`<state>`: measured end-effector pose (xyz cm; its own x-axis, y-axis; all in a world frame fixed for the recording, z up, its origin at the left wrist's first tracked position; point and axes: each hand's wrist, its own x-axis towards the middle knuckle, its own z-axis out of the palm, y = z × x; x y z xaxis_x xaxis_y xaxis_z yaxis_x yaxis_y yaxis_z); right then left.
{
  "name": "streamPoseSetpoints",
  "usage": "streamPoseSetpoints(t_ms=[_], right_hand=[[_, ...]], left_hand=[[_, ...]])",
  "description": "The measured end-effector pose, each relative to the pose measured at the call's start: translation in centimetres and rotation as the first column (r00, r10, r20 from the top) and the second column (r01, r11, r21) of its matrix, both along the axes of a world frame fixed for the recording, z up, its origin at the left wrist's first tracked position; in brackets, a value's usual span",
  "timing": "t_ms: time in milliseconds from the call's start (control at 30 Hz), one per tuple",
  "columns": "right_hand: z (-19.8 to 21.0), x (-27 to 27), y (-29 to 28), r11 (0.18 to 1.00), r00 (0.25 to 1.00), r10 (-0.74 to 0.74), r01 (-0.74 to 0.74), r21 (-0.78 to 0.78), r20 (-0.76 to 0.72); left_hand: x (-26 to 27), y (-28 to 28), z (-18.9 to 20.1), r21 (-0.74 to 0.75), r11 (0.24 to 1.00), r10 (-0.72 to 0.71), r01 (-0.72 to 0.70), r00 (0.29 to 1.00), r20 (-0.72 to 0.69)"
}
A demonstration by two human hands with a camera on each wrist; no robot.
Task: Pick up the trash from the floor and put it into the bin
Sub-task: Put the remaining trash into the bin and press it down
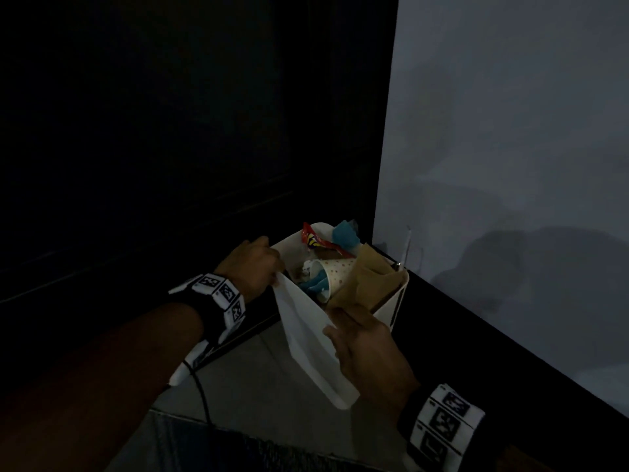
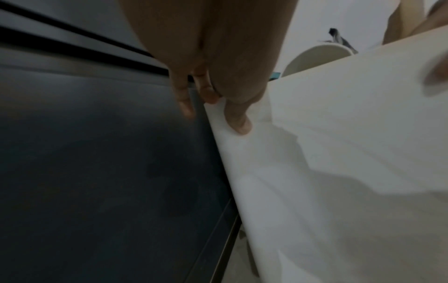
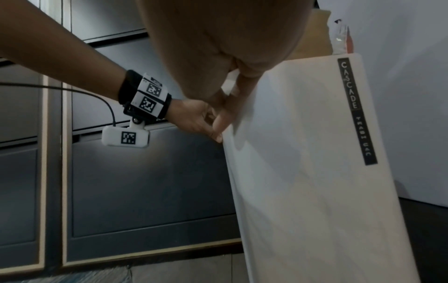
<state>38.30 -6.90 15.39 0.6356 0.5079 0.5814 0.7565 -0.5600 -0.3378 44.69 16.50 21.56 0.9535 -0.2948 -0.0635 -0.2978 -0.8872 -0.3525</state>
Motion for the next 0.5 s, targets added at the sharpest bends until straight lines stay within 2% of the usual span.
streamPoseSetpoints(t_ms=[67, 100, 167, 233, 367, 500], right_hand=[[0.1, 0.0, 0.2, 1.000, 0.998, -0.018, 0.018, -0.002, 0.057], [0.0, -0.1, 0.2, 0.999, 0.996, -0.034, 0.034, -0.002, 0.086], [-0.1, 0.0, 0.4, 0.998, 0.993, -0.058, 0.059, -0.005, 0.106], [-0.3, 0.0, 0.9, 0.998, 0.996, -0.055, 0.053, 0.019, 0.072], [-0.5, 0.2, 1.7, 0.998, 0.996, -0.064, 0.064, 0.006, 0.057], [-0.5, 0.2, 1.5, 0.996, 0.992, -0.080, 0.083, -0.032, 0.100]], left_hand=[[0.5, 0.5, -0.3, -0.055, 0.998, 0.008, -0.008, 1.000, 0.000], [0.5, 0.5, -0.4, -0.073, 0.997, -0.020, 0.023, 0.999, 0.043], [0.4, 0.7, -0.7, -0.028, 0.994, -0.101, 0.105, 0.988, 0.119], [0.7, 1.0, -1.0, -0.016, 0.993, -0.109, 0.115, 0.974, 0.198], [1.0, 1.4, -1.9, -0.141, 0.982, -0.094, 0.126, 0.972, 0.214], [0.7, 1.5, -2.1, -0.132, 0.980, -0.115, 0.149, 0.965, 0.237]])
